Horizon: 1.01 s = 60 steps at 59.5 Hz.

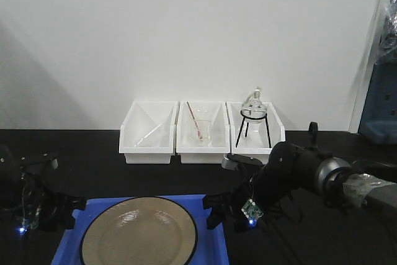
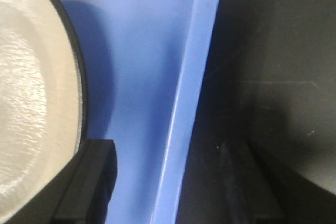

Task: Place disk in tray to left cabinet
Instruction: 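Move both grippers to opposite short edges of the blue tray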

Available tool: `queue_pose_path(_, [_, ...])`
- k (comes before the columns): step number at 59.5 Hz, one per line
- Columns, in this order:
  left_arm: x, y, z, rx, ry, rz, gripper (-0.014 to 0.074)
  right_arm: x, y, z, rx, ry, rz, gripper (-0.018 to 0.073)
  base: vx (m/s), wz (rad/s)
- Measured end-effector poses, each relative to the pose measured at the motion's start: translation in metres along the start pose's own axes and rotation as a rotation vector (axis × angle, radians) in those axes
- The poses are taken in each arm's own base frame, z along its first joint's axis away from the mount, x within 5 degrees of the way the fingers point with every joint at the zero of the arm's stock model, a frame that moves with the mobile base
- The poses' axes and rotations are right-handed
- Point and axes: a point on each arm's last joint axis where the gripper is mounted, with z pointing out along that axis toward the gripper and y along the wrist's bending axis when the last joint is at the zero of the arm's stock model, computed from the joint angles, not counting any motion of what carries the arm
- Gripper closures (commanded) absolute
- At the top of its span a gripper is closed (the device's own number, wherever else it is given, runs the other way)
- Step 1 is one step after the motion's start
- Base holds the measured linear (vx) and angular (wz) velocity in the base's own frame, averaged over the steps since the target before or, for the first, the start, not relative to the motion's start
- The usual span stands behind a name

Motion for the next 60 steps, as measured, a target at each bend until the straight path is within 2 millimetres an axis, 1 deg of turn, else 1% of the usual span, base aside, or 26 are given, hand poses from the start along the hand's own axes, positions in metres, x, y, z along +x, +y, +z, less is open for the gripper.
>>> queue_pose_path(6, [0.000, 0.002, 0.018, 0.012, 0.028, -0.002, 0.0251, 0.001, -0.001, 0.003, 0.000, 0.006, 0.002, 0.0080, 0.00, 0.00])
queue_pose_path(13, [0.003, 0.006, 0.034, 0.012, 0.062, -0.007, 0.0251, -0.002, -0.001, 0.002, -0.002, -0.018, 0.005, 0.0080, 0.00, 0.00])
queue_pose_path(24, [0.008, 0.008, 0.047, 0.013, 0.093, -0.012, 0.0251, -0.004, 0.000, 0.002, -0.008, -0.034, 0.000, 0.0080, 0.00, 0.00])
queue_pose_path(33, [0.008, 0.008, 0.049, 0.015, 0.096, -0.014, 0.0251, -0.004, -0.002, 0.008, -0.008, -0.036, -0.001, 0.0080, 0.00, 0.00])
queue_pose_path(45, [0.008, 0.008, 0.049, 0.017, 0.098, -0.013, 0.0251, -0.001, -0.008, 0.031, -0.023, 0.020, 0.026, 0.0080, 0.00, 0.00])
queue_pose_path(51, [0.008, 0.007, 0.049, 0.019, 0.097, -0.016, 0.0251, -0.002, -0.009, 0.039, -0.040, 0.044, 0.035, 0.0083, 0.00, 0.00])
queue_pose_path(60, [0.008, 0.005, 0.049, 0.040, 0.092, -0.041, 0.0253, -0.005, -0.007, 0.045, -0.074, 0.060, 0.045, 0.0128, 0.00, 0.00])
